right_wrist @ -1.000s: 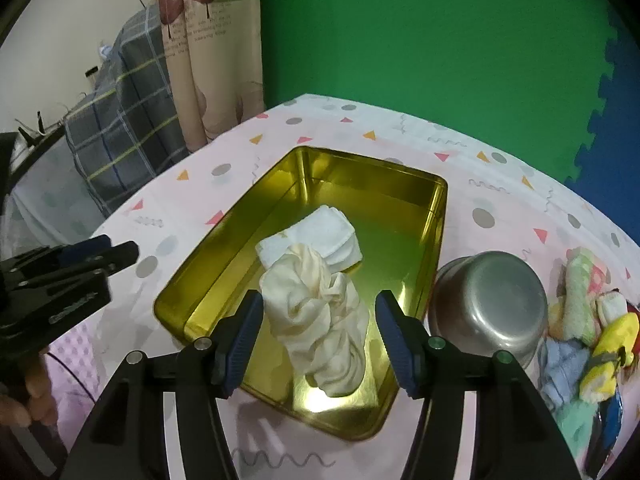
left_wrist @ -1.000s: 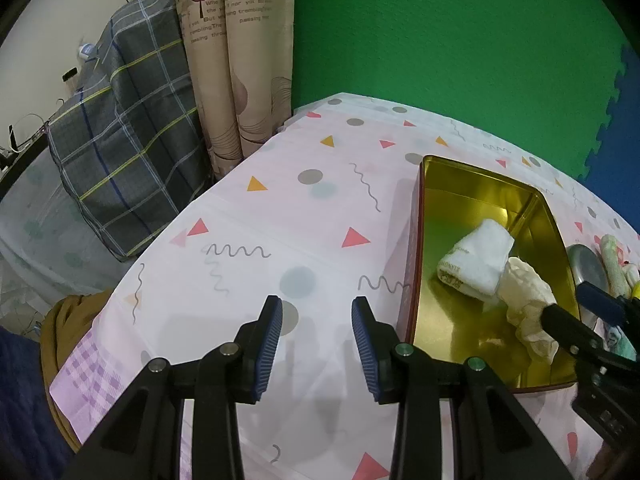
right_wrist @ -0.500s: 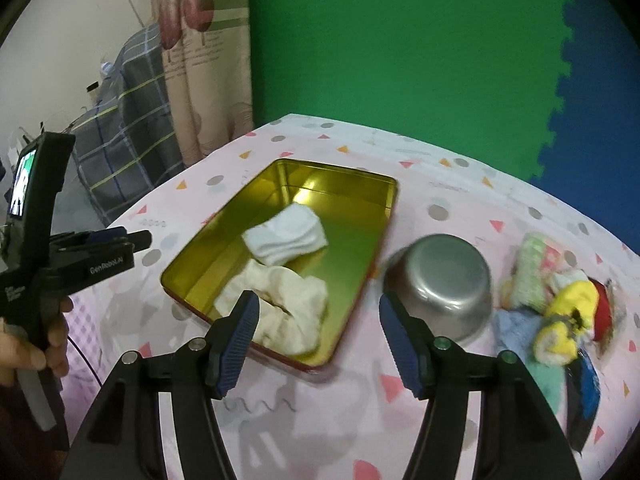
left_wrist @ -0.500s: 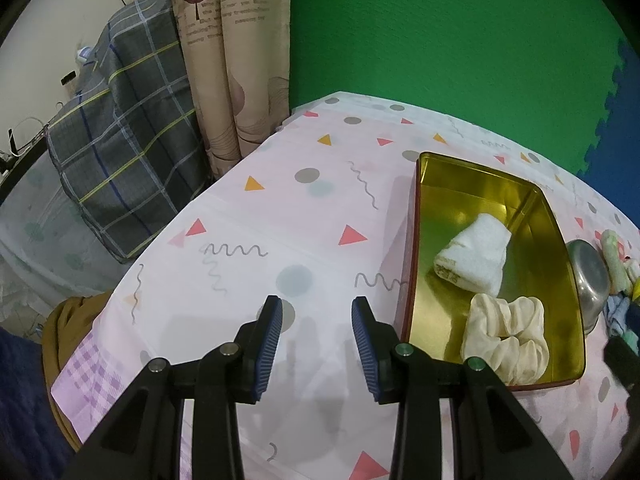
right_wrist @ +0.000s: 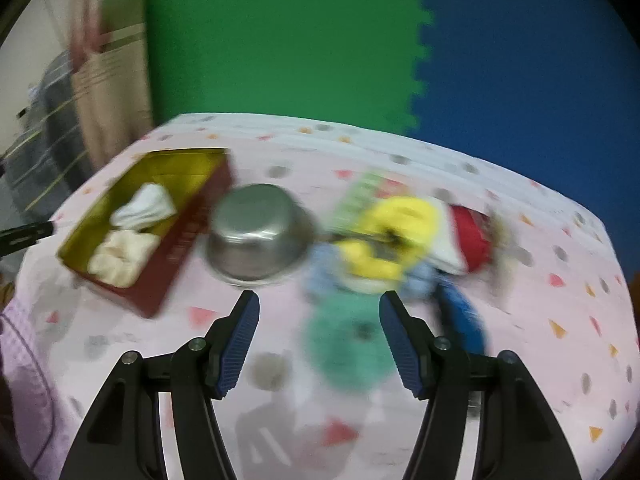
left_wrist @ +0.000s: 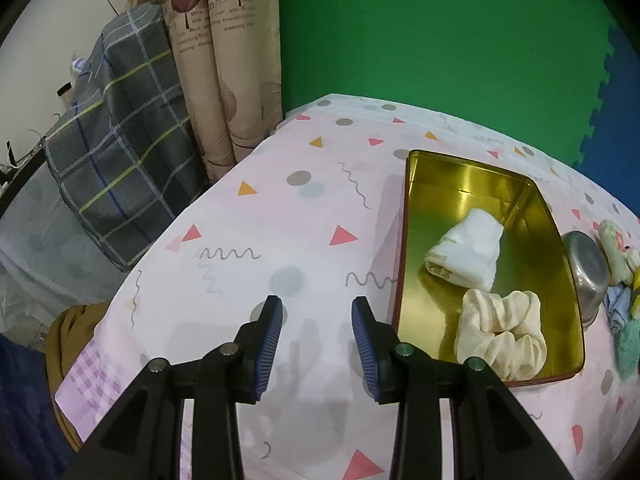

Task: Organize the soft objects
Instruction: 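Grasp the blue tube package with the right tool while the left tool grasps the yellow sock bundle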

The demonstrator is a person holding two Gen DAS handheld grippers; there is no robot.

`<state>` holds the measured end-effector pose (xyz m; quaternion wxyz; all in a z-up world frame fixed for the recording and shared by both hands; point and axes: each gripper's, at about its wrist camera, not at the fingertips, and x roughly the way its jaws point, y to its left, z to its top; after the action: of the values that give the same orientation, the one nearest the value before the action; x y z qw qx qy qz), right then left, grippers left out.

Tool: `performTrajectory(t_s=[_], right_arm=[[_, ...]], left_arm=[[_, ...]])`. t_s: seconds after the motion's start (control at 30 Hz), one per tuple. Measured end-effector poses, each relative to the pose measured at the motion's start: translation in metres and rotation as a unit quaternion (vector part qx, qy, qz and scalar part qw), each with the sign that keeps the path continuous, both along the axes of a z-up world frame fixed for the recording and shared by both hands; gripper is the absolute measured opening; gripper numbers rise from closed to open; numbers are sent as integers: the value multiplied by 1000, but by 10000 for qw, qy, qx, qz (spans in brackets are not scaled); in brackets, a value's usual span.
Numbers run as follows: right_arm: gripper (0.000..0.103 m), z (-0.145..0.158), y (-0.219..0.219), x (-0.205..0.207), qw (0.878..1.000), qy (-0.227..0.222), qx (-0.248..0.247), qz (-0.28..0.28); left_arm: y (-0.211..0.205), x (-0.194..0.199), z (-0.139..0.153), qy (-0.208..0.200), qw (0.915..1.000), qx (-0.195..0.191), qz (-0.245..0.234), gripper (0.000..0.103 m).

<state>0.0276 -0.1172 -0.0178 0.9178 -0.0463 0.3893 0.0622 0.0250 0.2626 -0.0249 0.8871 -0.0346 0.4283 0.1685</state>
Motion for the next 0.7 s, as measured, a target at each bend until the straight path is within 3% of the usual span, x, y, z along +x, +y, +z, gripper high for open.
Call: performTrajectory(t_s=[0.2,0.5,0.7], right_arm=[[60,-10,-54,5,9986,49,-125,-510],[58,-45,-88,21,9973,375,-218,-593],[46,-58,-90,33,9979,452,-71,-467]], left_arm=[[-11,1,6,-71,9998,51,-198,37],[-48,1,15,-51,9976,85,-681,37],[-92,6,23,-40,9926,42,-1216,37]])
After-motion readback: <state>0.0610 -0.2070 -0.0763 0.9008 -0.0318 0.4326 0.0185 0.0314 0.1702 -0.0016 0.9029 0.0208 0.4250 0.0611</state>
